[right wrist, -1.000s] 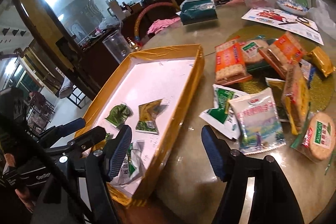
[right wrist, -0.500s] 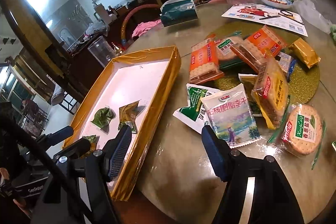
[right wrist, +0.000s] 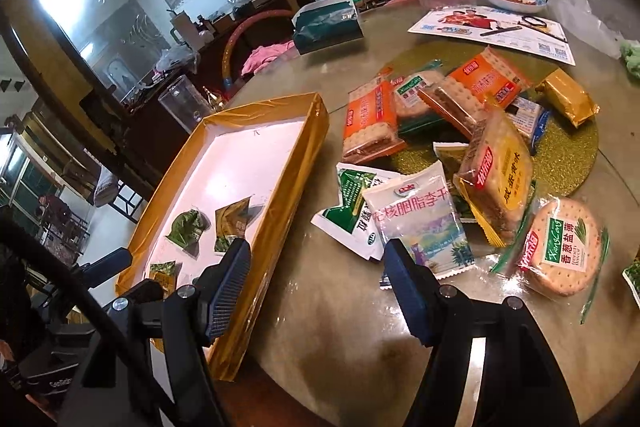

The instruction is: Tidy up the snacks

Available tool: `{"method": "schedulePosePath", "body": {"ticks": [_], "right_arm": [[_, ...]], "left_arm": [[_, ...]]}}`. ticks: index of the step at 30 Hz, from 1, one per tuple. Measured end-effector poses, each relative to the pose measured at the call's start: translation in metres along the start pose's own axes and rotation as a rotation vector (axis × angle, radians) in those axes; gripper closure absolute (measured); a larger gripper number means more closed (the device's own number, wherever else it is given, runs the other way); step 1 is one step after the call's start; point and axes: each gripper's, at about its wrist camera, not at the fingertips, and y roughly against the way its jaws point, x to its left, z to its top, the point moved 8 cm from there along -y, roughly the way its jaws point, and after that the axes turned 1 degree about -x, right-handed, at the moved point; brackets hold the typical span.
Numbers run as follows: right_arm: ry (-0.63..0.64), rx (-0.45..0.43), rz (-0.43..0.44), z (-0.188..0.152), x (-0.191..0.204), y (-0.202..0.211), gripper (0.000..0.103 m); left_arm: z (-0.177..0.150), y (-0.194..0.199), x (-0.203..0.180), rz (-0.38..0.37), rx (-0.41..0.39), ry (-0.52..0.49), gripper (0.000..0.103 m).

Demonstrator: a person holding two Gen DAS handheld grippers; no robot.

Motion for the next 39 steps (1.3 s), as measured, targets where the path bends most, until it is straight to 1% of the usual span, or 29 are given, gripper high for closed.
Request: {"method": "schedulePosePath", "body": {"ticks": [5,11,17,22,26,31,35,39], "right_arm": [[-0.002,0.007,0.003,-0.006,-0.005,0.004,0.034],[-0.013,0.012,-0.002,-0.011,-0.017,0.008,0.034],[-0.012,0.006,-0.002,-0.013,-0.027,0.017,0.034],[-0.026,-0.009,-0.009,-0.021,-0.046,0.031,0.034],[-0.050,-0.025,-0.027,-0.026,-0.073,0.049,0.034],[-0.079,-0.057,-0.052,-0.021,-0.116,0.077,0.034],[-0.077,-0.095,-0.120,-0.009,-0.154,0.098,0.034],[-0.094,-0.096,-0.209,0.000,-0.206,0.110,0.033]], "left_arm": [[-0.005,-0.004,-0.005,-0.010,0.023,0.014,0.022],[-0.008,-0.004,-0.025,-0.019,0.023,-0.027,0.022],[-0.008,-0.007,-0.036,-0.035,0.035,-0.033,0.022],[-0.009,-0.010,-0.046,-0.064,0.035,-0.026,0.022],[-0.006,-0.014,-0.064,-0.094,0.041,-0.037,0.022],[-0.002,-0.015,-0.098,-0.115,0.034,-0.106,0.022],[-0.004,-0.023,-0.119,-0.123,0.050,-0.146,0.022],[-0.007,-0.031,-0.134,-0.130,0.073,-0.166,0.022]]}}
